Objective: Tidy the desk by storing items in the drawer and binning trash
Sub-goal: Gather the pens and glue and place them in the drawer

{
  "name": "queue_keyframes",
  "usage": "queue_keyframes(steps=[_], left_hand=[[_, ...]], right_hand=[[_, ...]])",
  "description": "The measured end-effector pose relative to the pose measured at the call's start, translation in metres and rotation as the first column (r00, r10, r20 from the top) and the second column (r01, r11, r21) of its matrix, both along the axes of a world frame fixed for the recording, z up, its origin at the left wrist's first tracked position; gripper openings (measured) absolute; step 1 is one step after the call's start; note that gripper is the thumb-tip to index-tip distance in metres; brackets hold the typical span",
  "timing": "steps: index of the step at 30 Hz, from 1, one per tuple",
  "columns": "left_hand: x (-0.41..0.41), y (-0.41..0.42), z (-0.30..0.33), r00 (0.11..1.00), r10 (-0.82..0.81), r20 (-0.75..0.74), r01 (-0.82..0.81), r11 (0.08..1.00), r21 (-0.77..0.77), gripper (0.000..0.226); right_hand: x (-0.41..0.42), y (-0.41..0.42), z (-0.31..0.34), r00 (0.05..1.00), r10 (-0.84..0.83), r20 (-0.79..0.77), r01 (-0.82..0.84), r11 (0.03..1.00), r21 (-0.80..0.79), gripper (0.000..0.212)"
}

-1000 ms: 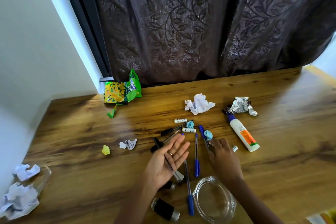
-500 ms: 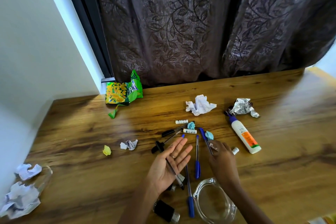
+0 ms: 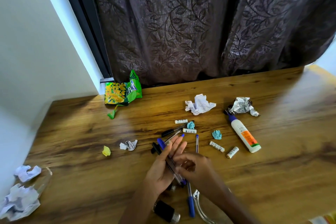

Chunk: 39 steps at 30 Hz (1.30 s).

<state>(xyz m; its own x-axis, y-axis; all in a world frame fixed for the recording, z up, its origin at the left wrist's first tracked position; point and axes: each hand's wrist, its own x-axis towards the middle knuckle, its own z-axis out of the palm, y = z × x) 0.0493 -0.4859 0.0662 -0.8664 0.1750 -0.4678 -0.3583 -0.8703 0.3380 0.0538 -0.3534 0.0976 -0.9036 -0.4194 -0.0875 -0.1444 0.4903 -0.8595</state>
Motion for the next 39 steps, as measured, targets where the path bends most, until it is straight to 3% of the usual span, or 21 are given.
queue_keyframes(steps=[2,5,10,17,22,26,29,33,39], left_hand=[[0.002,-0.003,-0.002,1.000,0.008,0.018,-0.009,1.000,0.021,0.043],[0.003,-0.004,-0.003,0.999,0.011,0.030,-0.012,0.999,0.034,0.040],[0.004,-0.004,-0.004,1.000,-0.021,0.018,0.021,1.000,-0.001,0.041],[0.005,-0.006,0.000,1.000,-0.014,0.017,0.014,1.000,0.004,0.041],[0.005,-0.005,0.002,1.000,0.004,0.023,-0.004,1.000,0.020,0.041],[0.006,-0.003,0.001,1.000,-0.013,-0.002,0.013,1.000,0.008,0.044],[0.007,-0.001,0.004,1.000,0.013,0.004,-0.013,0.999,0.043,0.040],[0.005,-0.003,0.005,0.997,0.079,0.005,-0.080,0.993,0.083,0.037],[0.001,-0.008,0.005,0.991,0.129,-0.022,-0.128,0.990,0.055,0.041]], right_hand=[[-0.007,0.004,0.002,0.997,-0.076,0.012,0.076,0.997,0.013,0.014],[-0.031,0.014,-0.014,0.951,-0.306,-0.048,0.310,0.933,0.181,0.010],[-0.060,0.013,-0.049,0.933,-0.355,-0.063,0.350,0.848,0.399,0.039],[-0.064,0.007,-0.041,0.907,-0.419,0.030,0.396,0.877,0.272,0.035],[-0.058,0.011,-0.004,0.880,-0.473,-0.039,0.472,0.881,-0.031,0.024],[-0.046,0.004,0.024,0.879,-0.447,-0.163,0.401,0.880,-0.254,0.018],[-0.031,-0.002,0.025,0.927,-0.339,-0.158,0.298,0.924,-0.239,0.023],[-0.011,-0.008,0.006,0.966,-0.220,-0.133,0.209,0.973,-0.094,0.025],[0.003,-0.010,-0.007,0.959,-0.282,-0.030,0.279,0.958,-0.072,0.017]])
